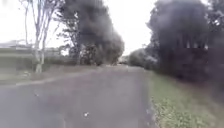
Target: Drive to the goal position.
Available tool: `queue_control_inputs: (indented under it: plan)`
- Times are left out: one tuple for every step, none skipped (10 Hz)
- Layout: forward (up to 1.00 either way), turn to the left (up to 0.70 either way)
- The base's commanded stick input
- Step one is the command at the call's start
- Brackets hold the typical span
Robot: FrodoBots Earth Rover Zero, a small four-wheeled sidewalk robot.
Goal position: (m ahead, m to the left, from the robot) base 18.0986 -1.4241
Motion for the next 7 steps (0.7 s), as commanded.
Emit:
queue_control_inputs:
  plan:
    - [0.0,0.45]
    - [0.0,0.45]
    - [0.0,0.45]
    - [0.0,0.45]
    - [0.0,0.45]
    - [0.0,0.45]
    - [1.0,0.0]
